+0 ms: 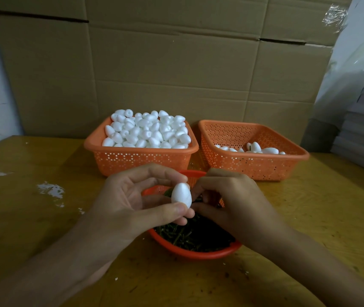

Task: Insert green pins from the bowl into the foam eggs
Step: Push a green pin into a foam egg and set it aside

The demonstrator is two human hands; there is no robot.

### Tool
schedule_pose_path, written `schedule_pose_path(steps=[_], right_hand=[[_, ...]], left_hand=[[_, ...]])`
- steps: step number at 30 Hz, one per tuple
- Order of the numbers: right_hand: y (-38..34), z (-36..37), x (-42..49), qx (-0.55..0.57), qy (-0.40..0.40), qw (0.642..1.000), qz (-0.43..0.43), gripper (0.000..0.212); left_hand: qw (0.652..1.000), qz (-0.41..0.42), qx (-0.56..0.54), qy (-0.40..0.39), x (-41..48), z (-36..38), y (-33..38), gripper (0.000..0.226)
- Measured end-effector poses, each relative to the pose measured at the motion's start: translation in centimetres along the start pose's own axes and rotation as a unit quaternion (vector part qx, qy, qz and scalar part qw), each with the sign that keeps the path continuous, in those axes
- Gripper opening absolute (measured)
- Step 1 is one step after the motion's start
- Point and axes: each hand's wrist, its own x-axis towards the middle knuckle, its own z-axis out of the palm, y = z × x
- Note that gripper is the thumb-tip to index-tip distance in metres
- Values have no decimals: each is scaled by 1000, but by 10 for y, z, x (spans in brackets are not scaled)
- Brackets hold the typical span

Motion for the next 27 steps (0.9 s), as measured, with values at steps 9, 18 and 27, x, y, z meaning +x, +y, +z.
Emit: schedule_pose_path(steps=[9, 18, 27], right_hand=[[2, 2, -1, 38, 8, 999, 4, 10], [1, 3, -2, 24, 20, 1000, -1, 11], [2, 4, -2, 19, 24, 1000, 1, 12]], left_hand=[[1000, 13, -5, -2, -3, 1, 3, 29], [999, 34, -6, -9, -3, 3, 4, 29], [997, 62, 34, -9, -4, 4, 4, 41]])
